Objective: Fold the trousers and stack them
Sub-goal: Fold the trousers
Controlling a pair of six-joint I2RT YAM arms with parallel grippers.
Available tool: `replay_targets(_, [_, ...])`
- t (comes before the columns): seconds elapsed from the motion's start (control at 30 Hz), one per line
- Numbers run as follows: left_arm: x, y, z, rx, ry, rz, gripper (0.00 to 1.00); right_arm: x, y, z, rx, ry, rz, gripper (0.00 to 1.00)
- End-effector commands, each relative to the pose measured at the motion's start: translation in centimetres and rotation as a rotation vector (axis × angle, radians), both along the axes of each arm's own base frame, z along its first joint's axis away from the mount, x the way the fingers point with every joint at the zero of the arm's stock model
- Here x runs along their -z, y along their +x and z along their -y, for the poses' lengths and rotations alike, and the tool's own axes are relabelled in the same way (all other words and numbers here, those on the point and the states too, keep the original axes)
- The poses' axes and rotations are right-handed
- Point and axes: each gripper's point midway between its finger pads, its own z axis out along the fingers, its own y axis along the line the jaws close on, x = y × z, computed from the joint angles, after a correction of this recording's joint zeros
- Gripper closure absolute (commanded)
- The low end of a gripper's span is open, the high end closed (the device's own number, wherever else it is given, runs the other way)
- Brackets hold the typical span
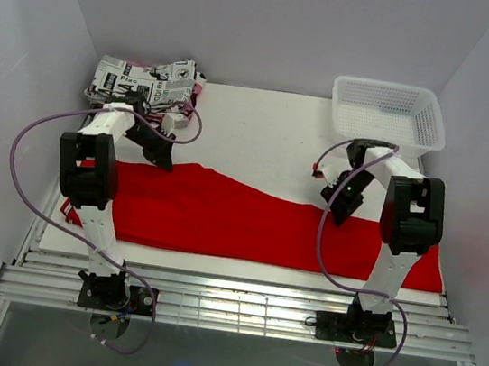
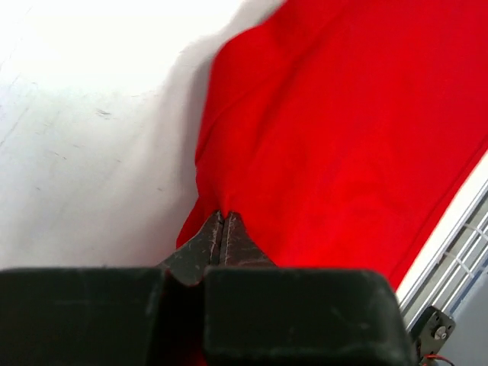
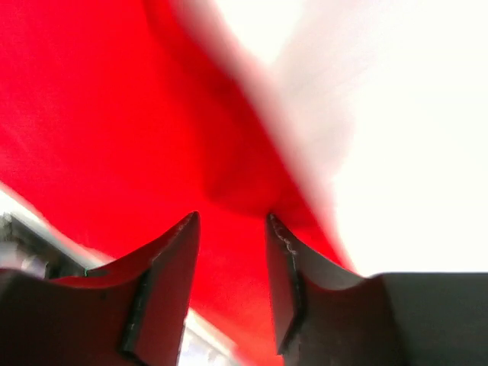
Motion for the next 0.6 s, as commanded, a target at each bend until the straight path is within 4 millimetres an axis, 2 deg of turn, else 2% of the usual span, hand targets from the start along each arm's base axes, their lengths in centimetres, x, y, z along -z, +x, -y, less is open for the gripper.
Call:
replay_targets(0.0, [-6.7, -1.2, 1.8, 0.075, -0.082, 0.244, 1.0, -6.3, 8.4, -5.4, 0.019, 0.285, 0.312, 0.51])
replay_targets(0.03, [-8.0, -1.9, 1.7, 0.084, -0.07, 0.296, 1.0, -7.7, 9.1, -6.2, 0.017, 0.323, 0.341, 0.47])
replay_targets(0.07, [-8.2, -2.1, 1.6, 0.093, -0.057, 0.332, 1.0, -10.2, 10.5, -7.7, 0.003, 0.393, 0.399, 0.45])
replay_targets(0.1, [-6.9, -3.6, 1.5, 0.101, -0.049, 0.311, 1.0, -11.6, 11.0, -8.9, -0.014, 0.431, 0.43, 0.44])
replay_targets(0.13, [-7.8, -3.7, 1.3, 0.126, -0.015, 0.397, 1.0, -13.5, 11.9, -10.3, -0.03, 0.491, 0.475, 0.43])
replay_targets(0.17, [-6.2, -5.4, 1.3, 0.137, 0.0, 0.378, 1.0, -14.3, 11.9, -11.8, -0.055, 0.519, 0.488, 0.43])
replay_targets(0.2, [-7.4, -4.7, 1.1, 0.143, 0.025, 0.45, 1.0, -14.9, 12.2, -12.7, -0.065, 0.542, 0.502, 0.43])
replay_targets(0.27, [-6.4, -6.4, 1.1, 0.172, 0.074, 0.511, 1.0, -16.4, 12.5, -15.0, -0.066, 0.602, 0.511, 0.44])
replay_targets(0.3, [-4.8, -7.9, 1.1, 0.181, 0.087, 0.487, 1.0, -16.3, 12.2, -16.7, -0.082, 0.624, 0.488, 0.44])
replay_targets(0.33, [-4.4, -7.9, 0.7, 0.186, 0.131, 0.514, 1.0, -16.4, 12.1, -17.6, -0.077, 0.641, 0.472, 0.46])
replay_targets(0.37, [-4.5, -8.6, 1.6, 0.224, 0.145, 0.548, 1.0, -16.9, 11.7, -19.4, -0.072, 0.681, 0.45, 0.46])
replay_targets(0.4, [-4.0, -9.0, 1.5, 0.228, 0.163, 0.556, 1.0, -16.5, 11.6, -20.4, -0.065, 0.698, 0.427, 0.47])
replay_targets(0.43, [-2.6, -9.8, 1.4, 0.23, 0.18, 0.551, 1.0, -16.6, 11.4, -21.3, -0.029, 0.716, 0.396, 0.47])
replay_targets(0.5, [-2.3, -10.3, 1.0, 0.236, 0.232, 0.598, 1.0, -16.4, 10.8, -23.9, -0.044, 0.765, 0.374, 0.47])
replay_targets(0.57, [-1.1, -10.7, 0.6, 0.233, 0.279, 0.637, 1.0, -16.2, 10.0, -25.7, -0.031, 0.792, 0.34, 0.46])
